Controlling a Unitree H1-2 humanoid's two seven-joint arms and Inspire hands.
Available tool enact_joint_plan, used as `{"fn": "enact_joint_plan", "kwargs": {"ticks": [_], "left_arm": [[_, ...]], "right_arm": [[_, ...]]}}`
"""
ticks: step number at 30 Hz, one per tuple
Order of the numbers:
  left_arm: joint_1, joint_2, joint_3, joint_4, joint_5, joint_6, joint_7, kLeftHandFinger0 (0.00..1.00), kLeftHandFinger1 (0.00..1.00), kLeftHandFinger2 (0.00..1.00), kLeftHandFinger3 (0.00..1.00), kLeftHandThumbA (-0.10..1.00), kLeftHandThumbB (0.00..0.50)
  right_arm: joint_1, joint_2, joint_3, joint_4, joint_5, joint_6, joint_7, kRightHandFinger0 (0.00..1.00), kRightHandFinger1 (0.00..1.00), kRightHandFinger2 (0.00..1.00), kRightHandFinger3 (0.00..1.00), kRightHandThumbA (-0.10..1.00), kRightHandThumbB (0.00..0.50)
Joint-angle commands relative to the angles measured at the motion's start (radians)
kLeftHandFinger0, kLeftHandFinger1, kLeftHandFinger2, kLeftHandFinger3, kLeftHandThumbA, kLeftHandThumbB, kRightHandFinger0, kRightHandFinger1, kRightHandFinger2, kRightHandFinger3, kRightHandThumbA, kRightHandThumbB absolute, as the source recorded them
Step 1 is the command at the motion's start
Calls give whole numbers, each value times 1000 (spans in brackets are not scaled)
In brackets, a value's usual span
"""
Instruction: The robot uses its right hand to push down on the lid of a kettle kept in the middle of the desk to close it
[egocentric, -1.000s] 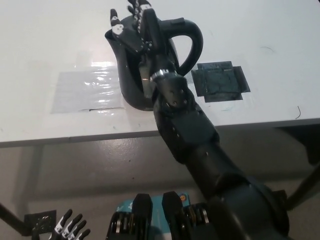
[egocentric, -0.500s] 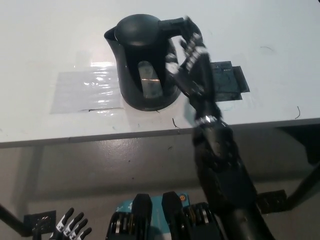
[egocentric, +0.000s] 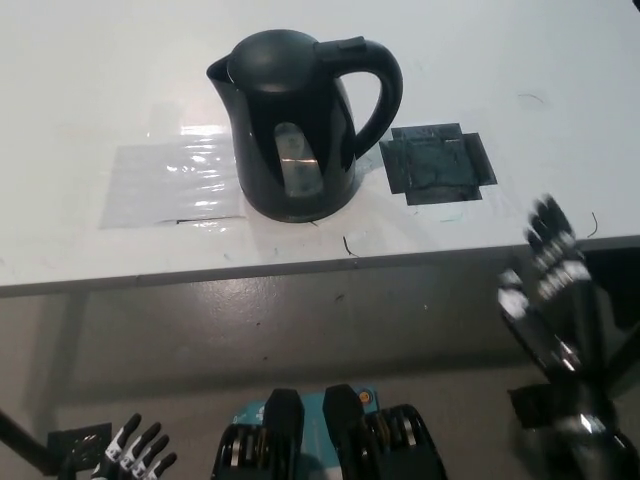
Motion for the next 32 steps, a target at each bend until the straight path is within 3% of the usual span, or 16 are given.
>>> {"fn": "enact_joint_plan", "kwargs": {"ticks": [1, 7, 9, 12, 16, 25, 29, 32], "left_arm": [[-12, 43, 54, -15, -48, -22, 11, 1000, 1000, 1000, 1000, 1000, 483], [-29, 26, 56, 16, -37, -39, -7, 1000, 1000, 1000, 1000, 1000, 481], [-31, 26, 56, 19, -38, -40, -10, 1000, 1000, 1000, 1000, 1000, 483], [-37, 28, 57, 10, -35, -26, -2, 1000, 1000, 1000, 1000, 1000, 493], [-43, 18, 48, 11, -13, -30, 8, 1000, 1000, 1000, 1000, 1000, 500], [-50, 23, 46, 6, -8, -31, 1, 1000, 1000, 1000, 1000, 1000, 500], [-57, 26, 45, 7, -6, -32, -1, 1000, 1000, 1000, 1000, 1000, 500], [-63, 28, 46, 7, -4, -32, 0, 1000, 1000, 1000, 1000, 1000, 500]], "right_arm": [[73, -94, -1, -96, 68, -85, 124, 1000, 1000, 1000, 1000, 316, 412], [-11, -99, -59, 257, 93, -173, 124, 1000, 1000, 1000, 1000, 353, 360], [-43, -93, -82, 333, 115, -177, 127, 1000, 1000, 1000, 1000, 262, 295], [-67, -86, -109, 365, 119, -182, 118, 1000, 1000, 1000, 1000, 229, 271], [-89, -97, -140, 393, 127, -177, 132, 1000, 1000, 1000, 1000, 127, 204], [-100, -87, -176, 423, 136, -171, 140, 1000, 1000, 1000, 1000, 128, 217], [-104, -82, -187, 416, 152, -151, 144, 1000, 1000, 1000, 1000, 20, 203], [-102, -79, -187, 397, 155, -124, 141, 1000, 1000, 1000, 1000, -3, 198]]}}
